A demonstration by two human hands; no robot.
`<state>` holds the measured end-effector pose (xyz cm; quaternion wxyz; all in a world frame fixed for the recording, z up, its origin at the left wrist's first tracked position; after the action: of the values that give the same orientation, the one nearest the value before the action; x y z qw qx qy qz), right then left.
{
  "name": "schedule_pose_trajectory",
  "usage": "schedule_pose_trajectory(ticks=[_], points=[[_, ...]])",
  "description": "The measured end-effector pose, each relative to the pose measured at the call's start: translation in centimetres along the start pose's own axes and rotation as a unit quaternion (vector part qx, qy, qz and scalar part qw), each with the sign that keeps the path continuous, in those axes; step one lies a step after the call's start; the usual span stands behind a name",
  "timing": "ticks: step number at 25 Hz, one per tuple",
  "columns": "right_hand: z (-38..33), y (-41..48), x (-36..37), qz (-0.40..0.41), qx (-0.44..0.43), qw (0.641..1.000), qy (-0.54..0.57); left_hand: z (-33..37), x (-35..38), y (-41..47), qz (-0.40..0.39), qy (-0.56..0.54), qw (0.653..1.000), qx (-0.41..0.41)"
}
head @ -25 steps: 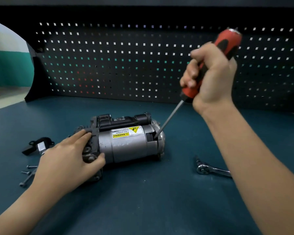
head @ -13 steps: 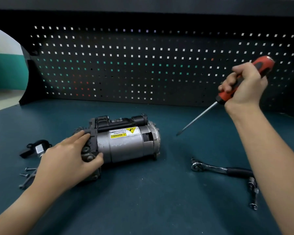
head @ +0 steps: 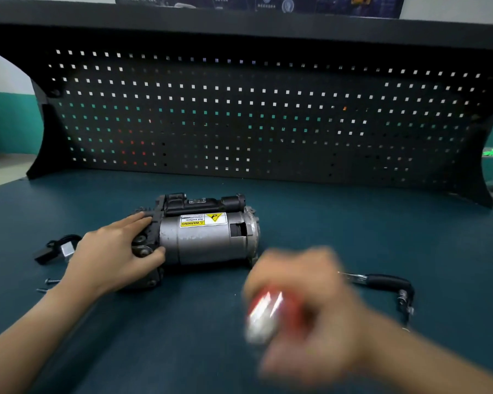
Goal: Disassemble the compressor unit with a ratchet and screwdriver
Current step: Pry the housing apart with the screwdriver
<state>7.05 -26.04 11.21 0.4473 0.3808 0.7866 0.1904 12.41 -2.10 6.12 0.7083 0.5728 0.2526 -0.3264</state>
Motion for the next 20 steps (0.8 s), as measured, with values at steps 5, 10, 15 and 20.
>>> schedule_pose_trajectory(ticks=[5, 10, 15, 20], points=[[2.8, -5.2, 10.7, -0.225, -0.074, 0.855, -0.462, -0.5, 0.5, 0.1, -0.021, -0.006, 1.0, -0.005], [3.8, -1.0, 5.7, 0.082, -0.046, 0.953, -0.289, -0.7, 0.6, 0.2, -0.027, -0.011, 1.0, -0.003], [14.2, 3.2, 0.4, 0.134, 0.378, 0.916, -0.017, -0.7, 0.6, 0.1, -0.029, -0.005, 1.0, -0.001], [18.0, 3.7, -0.4, 0.035, 0.421, 0.905, 0.056, -0.5, 0.4, 0.1, -0.021, -0.017, 1.0, 0.006]])
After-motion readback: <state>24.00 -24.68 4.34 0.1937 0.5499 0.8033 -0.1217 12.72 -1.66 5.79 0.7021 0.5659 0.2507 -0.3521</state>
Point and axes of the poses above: each hand's wrist, its own y-axis towards the middle knuckle, its own x-axis out of the palm, z = x × y, the point moved 5 cm from there along y, towards the middle knuckle, and after that the axes turned 3 degrees about -y, right-handed, at the moved point
